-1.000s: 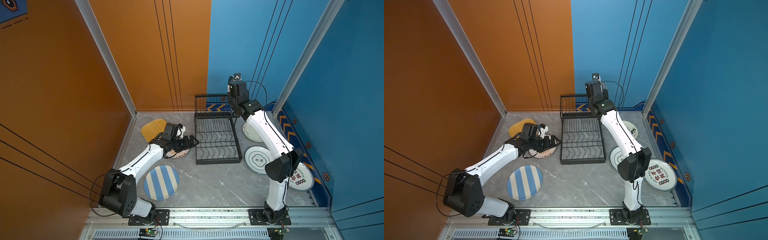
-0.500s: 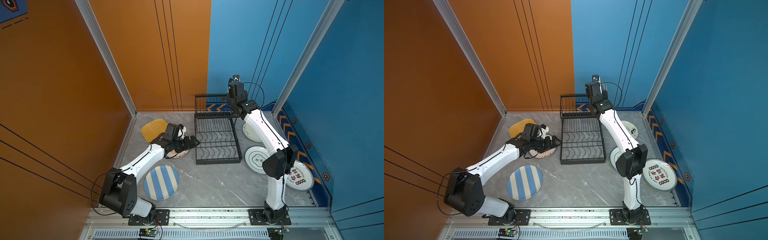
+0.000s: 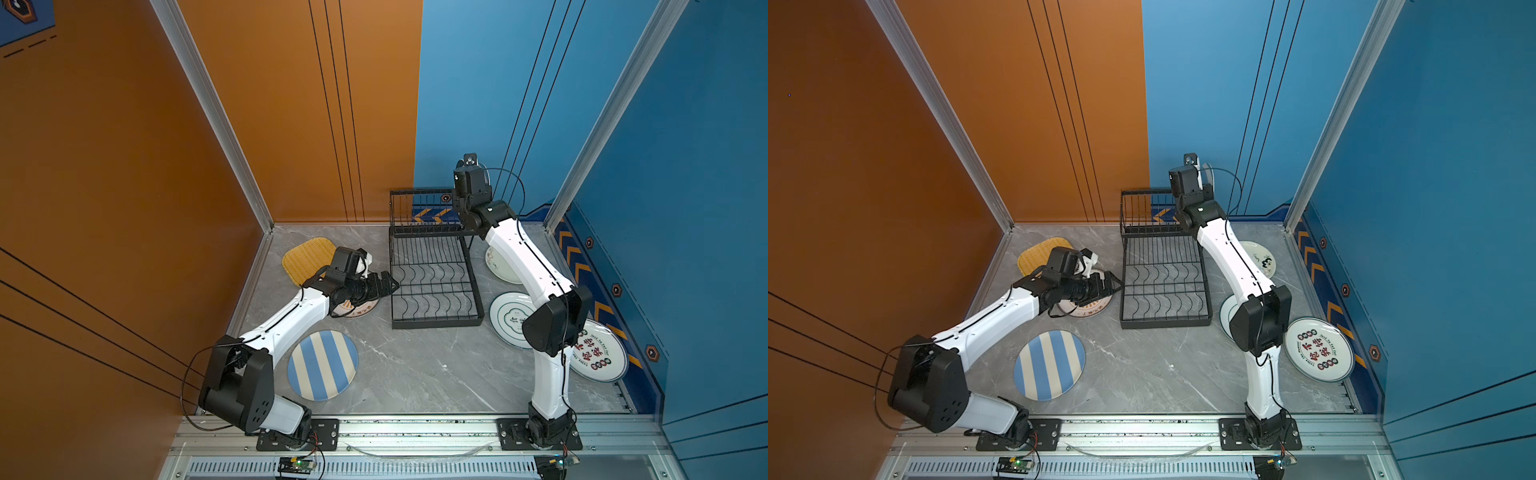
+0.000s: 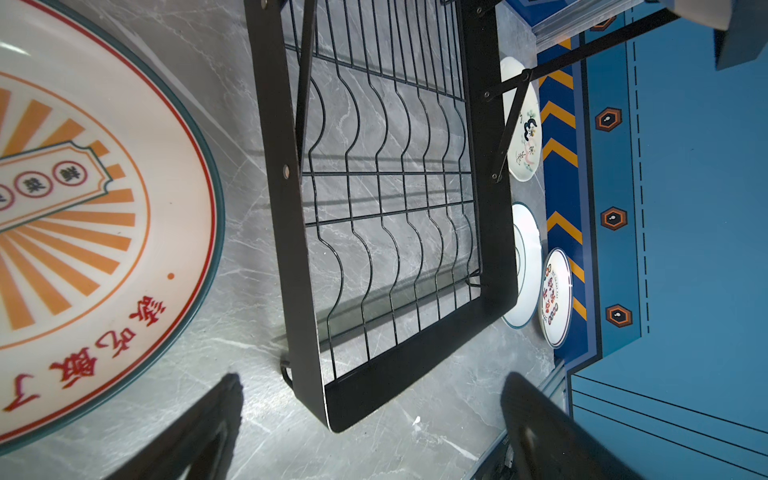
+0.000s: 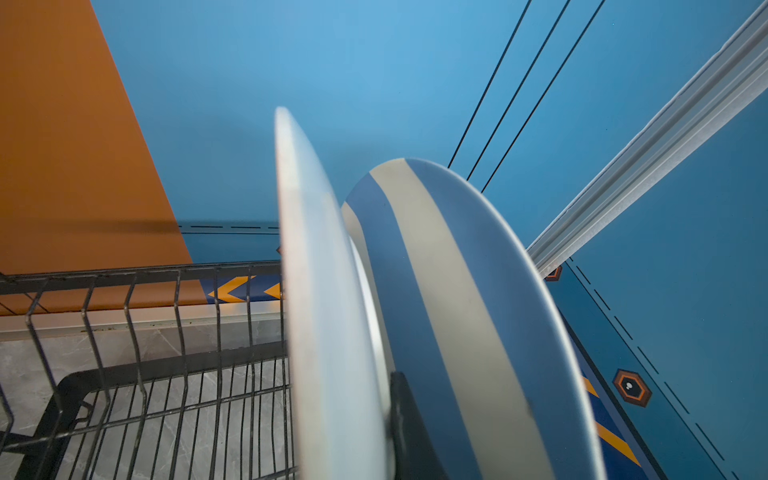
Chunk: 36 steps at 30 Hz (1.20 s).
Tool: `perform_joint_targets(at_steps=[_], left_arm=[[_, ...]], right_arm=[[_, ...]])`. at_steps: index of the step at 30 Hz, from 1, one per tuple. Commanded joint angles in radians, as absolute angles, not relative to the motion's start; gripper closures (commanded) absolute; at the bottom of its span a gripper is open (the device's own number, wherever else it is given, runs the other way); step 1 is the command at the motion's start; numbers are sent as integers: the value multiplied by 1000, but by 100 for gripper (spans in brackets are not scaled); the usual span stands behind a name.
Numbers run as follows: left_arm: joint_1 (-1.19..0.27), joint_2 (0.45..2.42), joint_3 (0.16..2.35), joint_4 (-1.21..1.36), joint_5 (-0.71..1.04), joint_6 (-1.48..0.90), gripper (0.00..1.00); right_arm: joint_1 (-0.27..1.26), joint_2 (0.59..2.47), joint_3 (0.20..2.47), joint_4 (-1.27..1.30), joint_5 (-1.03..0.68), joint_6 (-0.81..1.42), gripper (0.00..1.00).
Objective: Load the plates into the dish rack
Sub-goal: 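Lower the green-rimmed plate into the rack slot with right gripper, then open right gripper and withdraw it while left gripper moves to the blue-white striped plate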
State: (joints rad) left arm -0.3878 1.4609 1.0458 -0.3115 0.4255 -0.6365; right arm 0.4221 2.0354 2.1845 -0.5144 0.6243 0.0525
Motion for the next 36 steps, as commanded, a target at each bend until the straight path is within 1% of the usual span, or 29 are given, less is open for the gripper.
perform_joint_targets(at_steps=[1, 13, 19, 27, 32, 36], left_arm=[[-397, 1443, 1037, -324, 409, -641, 2], [-401, 1410, 988, -325, 396, -647, 1], [-396, 1382, 970, -339, 361, -653, 1], [-361, 1327, 963, -480, 221, -645, 1], [-333, 1288, 964, -574, 117, -641, 1], [-306, 1270, 969, -666, 25, -650, 1]], right_arm=[[417, 1992, 2175, -498, 629, 75, 84], [424, 1931, 2125, -505, 629, 74, 69], [433, 1892, 2114, -529, 605, 82, 53], [437, 1811, 2089, -641, 504, 138, 30], [440, 1735, 2024, -697, 423, 183, 18], [442, 1655, 1931, -725, 351, 227, 11]])
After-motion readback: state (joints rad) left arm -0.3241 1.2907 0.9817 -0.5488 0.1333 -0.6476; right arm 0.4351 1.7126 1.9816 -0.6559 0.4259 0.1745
